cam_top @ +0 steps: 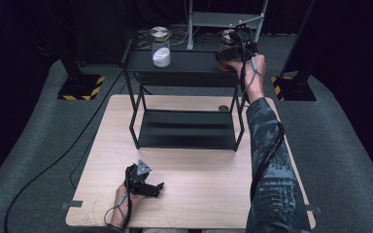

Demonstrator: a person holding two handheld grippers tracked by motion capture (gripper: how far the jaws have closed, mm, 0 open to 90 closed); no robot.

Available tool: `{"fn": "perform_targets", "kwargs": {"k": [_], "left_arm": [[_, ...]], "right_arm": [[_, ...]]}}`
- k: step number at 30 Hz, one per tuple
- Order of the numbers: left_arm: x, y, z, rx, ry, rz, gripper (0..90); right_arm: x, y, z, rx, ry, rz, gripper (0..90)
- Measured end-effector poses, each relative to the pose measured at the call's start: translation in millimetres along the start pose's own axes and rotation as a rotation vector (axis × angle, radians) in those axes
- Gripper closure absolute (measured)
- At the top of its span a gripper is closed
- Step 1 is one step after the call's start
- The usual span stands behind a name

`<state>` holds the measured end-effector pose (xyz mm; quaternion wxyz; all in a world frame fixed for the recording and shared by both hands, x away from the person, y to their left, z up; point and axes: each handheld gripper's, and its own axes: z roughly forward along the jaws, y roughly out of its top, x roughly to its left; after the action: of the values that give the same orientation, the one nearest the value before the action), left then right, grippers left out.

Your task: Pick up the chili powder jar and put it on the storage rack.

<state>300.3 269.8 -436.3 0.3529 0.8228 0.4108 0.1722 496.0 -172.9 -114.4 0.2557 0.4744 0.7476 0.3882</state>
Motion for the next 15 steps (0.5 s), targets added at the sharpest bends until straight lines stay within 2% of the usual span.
{"fn": "perform_targets", "kwargs": {"k": [7, 15], "left_arm": [[0.0, 0.0, 0.0, 0.0, 0.0, 0.0, 0.1], [0.0, -0.1, 0.0, 0.0, 0.0, -0.001, 0.1]], "right_arm": [[2.0, -4.3, 3.1, -0.023, -0.007, 0.007, 30.7], [2.3, -3.2, 2.9, -0.017, -0.007, 0.009, 30.6]]}}
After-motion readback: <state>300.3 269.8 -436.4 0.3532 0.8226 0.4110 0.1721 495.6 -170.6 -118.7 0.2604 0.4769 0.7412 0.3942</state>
